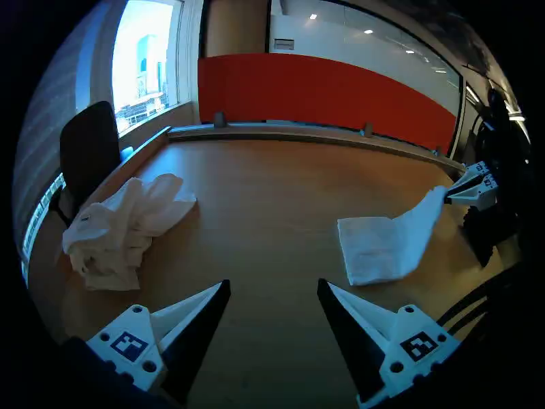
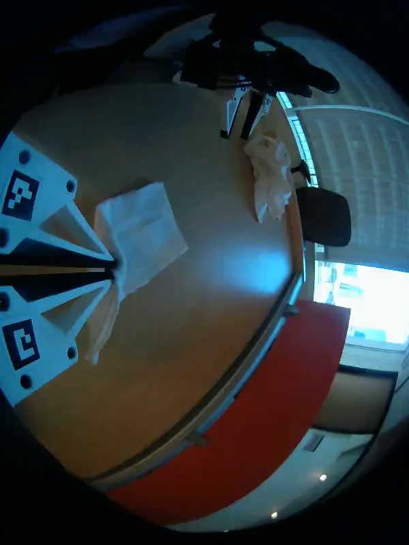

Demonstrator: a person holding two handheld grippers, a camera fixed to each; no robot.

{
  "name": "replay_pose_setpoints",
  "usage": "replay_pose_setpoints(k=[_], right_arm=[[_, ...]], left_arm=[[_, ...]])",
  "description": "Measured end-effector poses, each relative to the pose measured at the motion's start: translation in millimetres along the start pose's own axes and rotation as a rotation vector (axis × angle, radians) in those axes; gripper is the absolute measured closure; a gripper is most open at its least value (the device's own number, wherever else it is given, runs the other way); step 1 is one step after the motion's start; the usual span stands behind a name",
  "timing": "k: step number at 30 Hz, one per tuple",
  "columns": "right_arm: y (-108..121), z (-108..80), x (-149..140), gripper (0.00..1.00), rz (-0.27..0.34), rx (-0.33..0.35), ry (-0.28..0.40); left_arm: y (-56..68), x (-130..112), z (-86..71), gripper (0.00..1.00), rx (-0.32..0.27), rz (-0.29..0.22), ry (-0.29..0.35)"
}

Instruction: Fold towel

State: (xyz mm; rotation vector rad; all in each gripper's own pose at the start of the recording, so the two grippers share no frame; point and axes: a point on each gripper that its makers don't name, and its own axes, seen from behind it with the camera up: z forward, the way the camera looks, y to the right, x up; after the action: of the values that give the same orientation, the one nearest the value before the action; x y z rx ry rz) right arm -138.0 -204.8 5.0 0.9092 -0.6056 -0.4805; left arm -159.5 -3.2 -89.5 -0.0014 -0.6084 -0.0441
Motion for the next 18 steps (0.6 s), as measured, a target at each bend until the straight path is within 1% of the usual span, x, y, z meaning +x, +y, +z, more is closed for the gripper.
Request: replay_pose_setpoints(k=[9, 18], right_arm=[[-17.9, 18.0, 25.5, 0.94, -0.030, 0.046, 0.017], [-33.5, 29.9, 37.8, 0.95, -0.054, 0.081, 0.013]], left_arm=[[-6.5, -2.8, -5.0, 0.05, 0.007, -0.012, 0.008], [-11.4, -3.9, -7.8, 0.05, 0.008, -0.024, 0.017]])
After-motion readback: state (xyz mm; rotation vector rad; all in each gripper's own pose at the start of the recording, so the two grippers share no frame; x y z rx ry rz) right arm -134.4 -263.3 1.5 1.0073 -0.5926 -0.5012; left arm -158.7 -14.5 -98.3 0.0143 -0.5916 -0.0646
